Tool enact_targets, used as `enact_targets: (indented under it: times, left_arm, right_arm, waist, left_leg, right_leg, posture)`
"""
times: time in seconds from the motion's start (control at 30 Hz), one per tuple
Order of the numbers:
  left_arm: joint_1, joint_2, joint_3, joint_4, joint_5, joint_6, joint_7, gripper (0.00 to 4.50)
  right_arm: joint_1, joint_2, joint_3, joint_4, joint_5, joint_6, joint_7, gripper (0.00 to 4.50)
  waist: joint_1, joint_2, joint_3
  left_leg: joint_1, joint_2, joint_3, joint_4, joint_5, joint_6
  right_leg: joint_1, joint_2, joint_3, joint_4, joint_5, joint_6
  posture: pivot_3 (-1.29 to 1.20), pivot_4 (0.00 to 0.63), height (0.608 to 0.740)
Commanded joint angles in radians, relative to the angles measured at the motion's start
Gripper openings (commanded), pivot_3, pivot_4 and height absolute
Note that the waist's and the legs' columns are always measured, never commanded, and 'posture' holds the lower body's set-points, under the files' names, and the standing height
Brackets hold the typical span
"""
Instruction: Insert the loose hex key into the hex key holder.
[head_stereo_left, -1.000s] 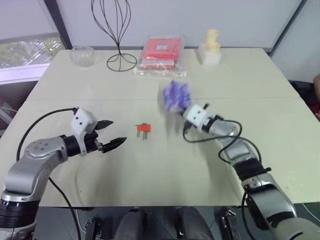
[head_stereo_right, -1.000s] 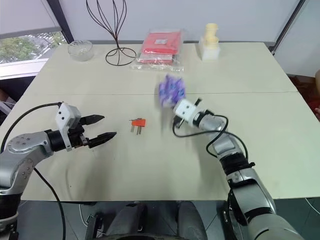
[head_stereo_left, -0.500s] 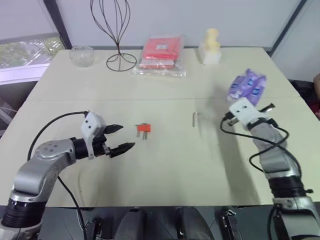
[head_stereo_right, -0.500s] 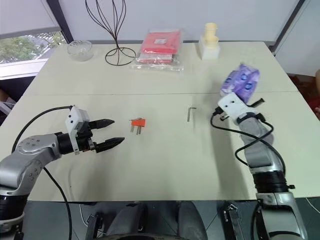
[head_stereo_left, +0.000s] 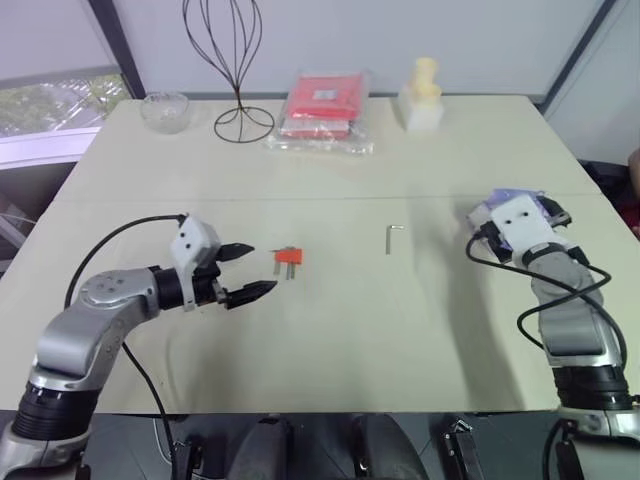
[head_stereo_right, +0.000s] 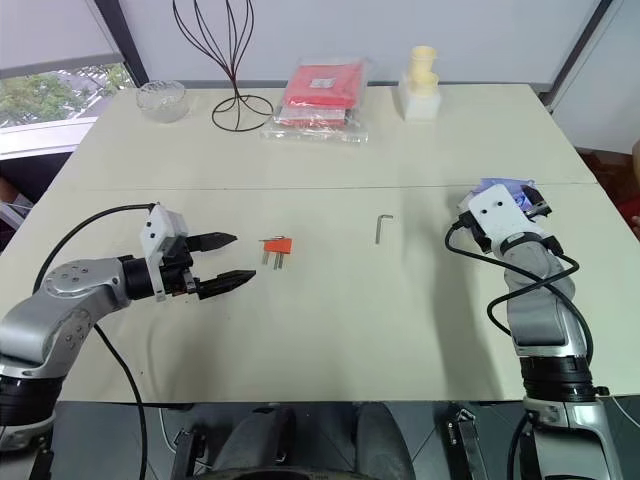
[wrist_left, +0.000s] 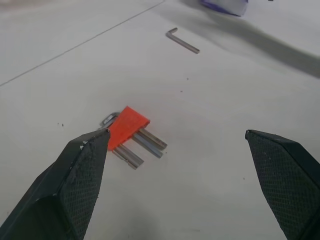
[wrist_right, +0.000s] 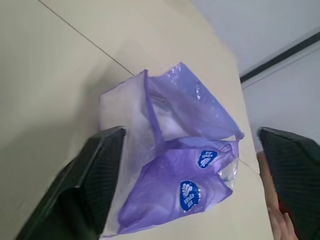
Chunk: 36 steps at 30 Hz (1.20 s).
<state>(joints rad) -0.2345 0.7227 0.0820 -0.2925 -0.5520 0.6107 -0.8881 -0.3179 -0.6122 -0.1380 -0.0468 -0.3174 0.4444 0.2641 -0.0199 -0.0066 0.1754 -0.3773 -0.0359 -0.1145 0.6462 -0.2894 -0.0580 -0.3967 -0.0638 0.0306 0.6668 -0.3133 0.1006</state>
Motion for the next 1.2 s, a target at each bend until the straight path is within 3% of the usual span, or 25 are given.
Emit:
enact_targets:
  times: [0.03, 0.2, 0.37, 0.57, 0.73, 1.0, 1.2]
  left_arm:
    - [-0.008, 0.011, 0.016, 0.019, 0.013, -0.029, -0.011, 4.5]
    - [-0.031, 0.043, 0.037, 0.098, 0.039, -0.064, -0.042, 4.5]
    - [-0.059, 0.116, 0.037, 0.195, 0.09, -0.156, -0.129, 4.5]
    - [-0.075, 0.165, 0.04, 0.246, 0.113, -0.203, -0.194, 4.5]
    - [-0.009, 0.153, 0.083, 0.161, 0.091, -0.172, -0.148, 4.5]
    - [0.113, 0.123, 0.133, 0.014, 0.053, -0.109, -0.073, 4.5]
    - [0.149, 0.113, 0.155, -0.026, 0.044, -0.089, -0.036, 4.5]
  right_arm:
    - [-0.021, 0.008, -0.062, -0.102, 0.087, -0.1, 0.007, 4.45]
    - [-0.062, 0.07, -0.051, -0.179, 0.303, -0.22, 0.137, 4.45]
    - [-0.159, 0.171, 0.143, -0.056, 0.38, -0.261, 0.298, 4.45]
    - [-0.3, 0.27, 0.321, 0.253, 0.344, -0.359, 0.435, 4.45]
    - [-0.488, 0.381, 0.397, 0.661, 0.273, -0.47, 0.451, 4.45]
    - [-0.589, 0.45, 0.421, 0.924, 0.254, -0.604, 0.581, 4.45]
    - [-0.613, 0.47, 0.414, 0.995, 0.246, -0.66, 0.626, 4.45]
  waist:
    - [-0.001, 0.0, 0.0]
    - [-0.002, 0.0, 0.0]
    - [-0.009, 0.0, 0.0]
    - [-0.022, 0.0, 0.0]
    - [-0.034, 0.0, 0.0]
    - [-0.045, 0.0, 0.0]
    - [-0.049, 0.0, 0.0]
  left_leg:
    - [0.0, 0.0, 0.0, 0.0, 0.0, 0.0]
    - [0.0, 0.0, 0.0, 0.0, 0.0, 0.0]
    - [0.001, 0.0, 0.0, 0.0, 0.0, 0.0]
    - [0.001, 0.0, -0.001, 0.0, 0.0, 0.0]
    - [0.001, 0.0, 0.0, 0.0, 0.002, -0.003]
    - [0.0, 0.0, -0.001, -0.001, 0.002, -0.005]
    - [0.001, 0.001, -0.001, -0.001, 0.001, -0.002]
  right_leg:
    - [0.0, 0.0, 0.0, 0.0, 0.0, 0.0]
    - [0.0, 0.001, 0.0, 0.0, 0.0, 0.0]
    - [0.001, 0.001, 0.0, 0.0, 0.0, 0.0]
    - [0.0, 0.0, -0.001, 0.0, 0.0, 0.0]
    - [-0.001, 0.0, -0.001, 0.001, 0.0, 0.0]
    - [-0.002, -0.001, -0.001, 0.002, 0.0, 0.0]
    - [-0.002, -0.001, -0.001, 0.004, 0.0, 0.0]
  posture:
    - [0.0, 0.15, 0.74]
    - [0.0, 0.15, 0.74]
    - [0.0, 0.15, 0.74]
    - [0.0, 0.15, 0.74]
    - [0.0, 0.15, 0.74]
    - [0.0, 0.15, 0.74]
    - [0.0, 0.15, 0.74]
